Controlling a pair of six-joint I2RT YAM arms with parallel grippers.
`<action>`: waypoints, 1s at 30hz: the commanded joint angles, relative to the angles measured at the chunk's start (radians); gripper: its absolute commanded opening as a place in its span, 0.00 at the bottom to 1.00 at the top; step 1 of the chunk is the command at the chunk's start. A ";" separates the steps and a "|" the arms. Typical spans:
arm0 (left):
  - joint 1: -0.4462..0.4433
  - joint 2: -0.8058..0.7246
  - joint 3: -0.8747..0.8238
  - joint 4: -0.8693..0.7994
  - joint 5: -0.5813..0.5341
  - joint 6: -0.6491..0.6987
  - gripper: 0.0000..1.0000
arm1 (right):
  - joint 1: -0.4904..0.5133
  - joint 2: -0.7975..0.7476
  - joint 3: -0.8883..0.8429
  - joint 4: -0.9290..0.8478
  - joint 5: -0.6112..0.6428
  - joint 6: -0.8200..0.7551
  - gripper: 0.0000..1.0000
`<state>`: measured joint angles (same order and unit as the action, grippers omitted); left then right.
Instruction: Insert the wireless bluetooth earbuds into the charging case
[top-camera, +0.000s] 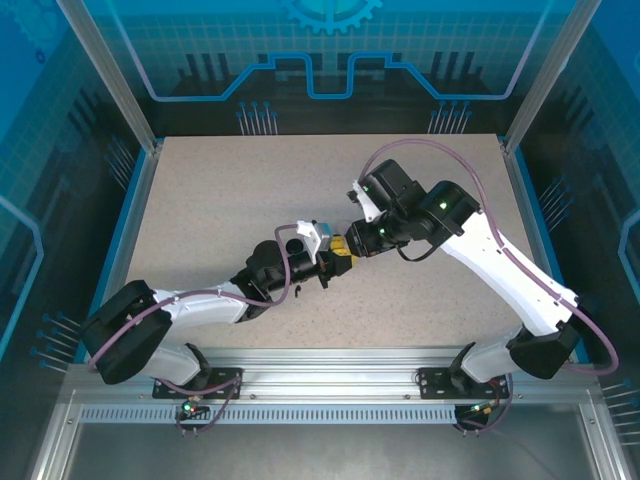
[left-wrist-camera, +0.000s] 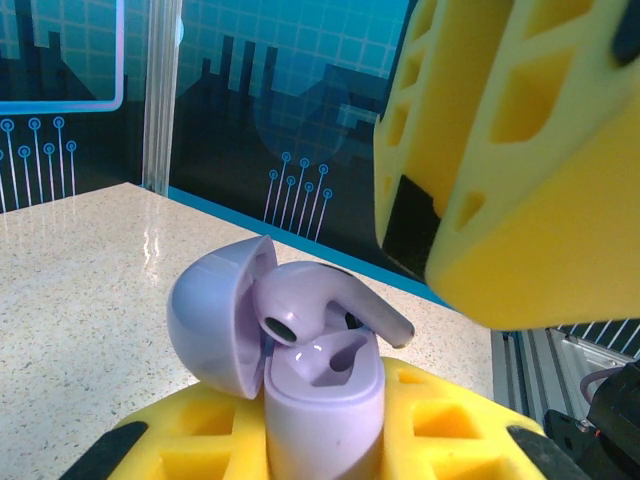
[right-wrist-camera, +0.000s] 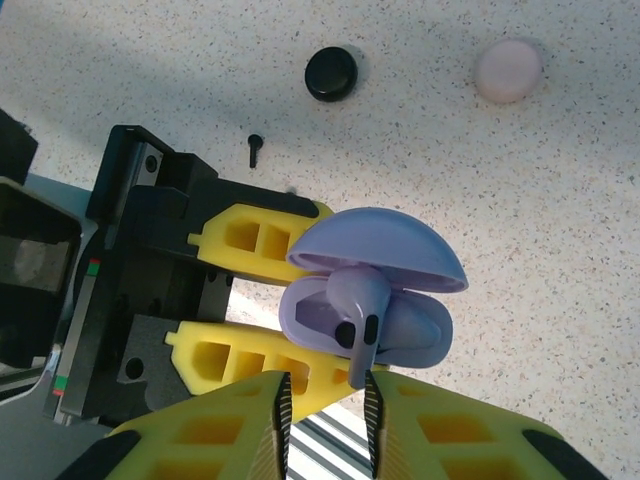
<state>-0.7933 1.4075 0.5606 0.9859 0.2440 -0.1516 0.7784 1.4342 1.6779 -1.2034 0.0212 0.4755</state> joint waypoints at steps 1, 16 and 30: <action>-0.004 0.005 0.021 0.049 0.002 0.021 0.03 | 0.010 0.018 0.007 0.005 0.014 0.012 0.28; -0.003 -0.001 0.018 0.051 0.002 0.019 0.03 | 0.009 0.044 -0.011 0.020 0.030 0.014 0.26; -0.003 -0.014 0.012 0.045 -0.002 0.024 0.03 | 0.004 0.037 -0.042 0.025 0.010 0.017 0.18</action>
<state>-0.7933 1.4075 0.5606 0.9737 0.2409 -0.1513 0.7780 1.4685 1.6562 -1.1778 0.0448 0.4797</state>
